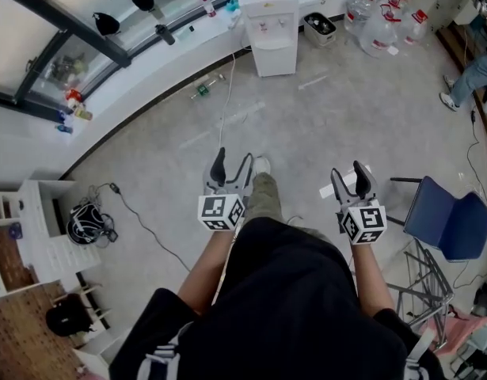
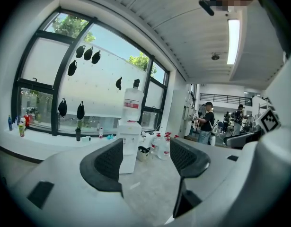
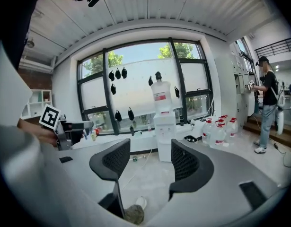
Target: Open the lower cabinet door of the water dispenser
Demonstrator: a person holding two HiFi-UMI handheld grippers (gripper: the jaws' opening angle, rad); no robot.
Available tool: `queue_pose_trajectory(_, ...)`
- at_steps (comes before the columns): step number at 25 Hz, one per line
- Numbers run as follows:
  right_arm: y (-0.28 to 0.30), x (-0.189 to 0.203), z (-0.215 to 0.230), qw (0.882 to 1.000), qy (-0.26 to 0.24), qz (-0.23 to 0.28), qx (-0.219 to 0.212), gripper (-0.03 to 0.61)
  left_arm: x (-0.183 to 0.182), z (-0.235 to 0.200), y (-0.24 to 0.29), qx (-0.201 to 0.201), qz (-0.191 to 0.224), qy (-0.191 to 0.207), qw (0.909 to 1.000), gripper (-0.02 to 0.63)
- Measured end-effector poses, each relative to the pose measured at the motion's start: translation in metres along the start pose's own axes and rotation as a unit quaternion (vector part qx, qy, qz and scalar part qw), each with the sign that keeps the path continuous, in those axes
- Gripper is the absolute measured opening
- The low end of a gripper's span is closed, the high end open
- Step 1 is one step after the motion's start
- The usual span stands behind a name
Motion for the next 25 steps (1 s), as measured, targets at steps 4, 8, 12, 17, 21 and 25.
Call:
queue_pose_trajectory(4, 0.056, -0.019, 0.000, 0.999, -0.018, -0.016, 0.024, 0.238, -0.004, -0.046, 0.034, -0.005, 0.002, -0.023, 0.9997, 0.288)
queue_pose_trajectory(8, 0.121, -0.063, -0.020, 0.999, -0.034, -0.018, 0.021, 0.238, -0.023, -0.101, 0.067, -0.008, 0.002, -0.038, 0.9993, 0.288)
queue_pose_trajectory(12, 0.179, -0.103, -0.042, 0.999, -0.048, -0.008, 0.018, 0.238, -0.049, -0.129, 0.098, 0.022, 0.006, -0.006, 0.9997, 0.287)
queue_pose_trajectory(17, 0.232, -0.130, -0.066, 0.998, -0.053, -0.010, 0.018, 0.238, -0.067, -0.174, 0.125, 0.031, 0.017, -0.023, 0.9991, 0.287)
queue_pose_trajectory(21, 0.263, -0.143, -0.075, 0.998, -0.049, -0.018, 0.029, 0.238, -0.078, -0.205, 0.143, 0.044, 0.011, -0.029, 0.9986, 0.287)
queue_pose_trajectory(25, 0.282, -0.152, -0.075, 0.998, -0.040, -0.021, 0.046, 0.238, -0.084, -0.224, 0.163, 0.073, -0.002, -0.032, 0.9968, 0.287)
Point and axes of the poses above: the fingertips, and each gripper's own axes: y forward along the fingers, z to its right, x out of its underside, the point moved 6 cm from there along -y, backward along the fingers, and after that the axes turned 15 degrees about x, right-handed, at the moved point
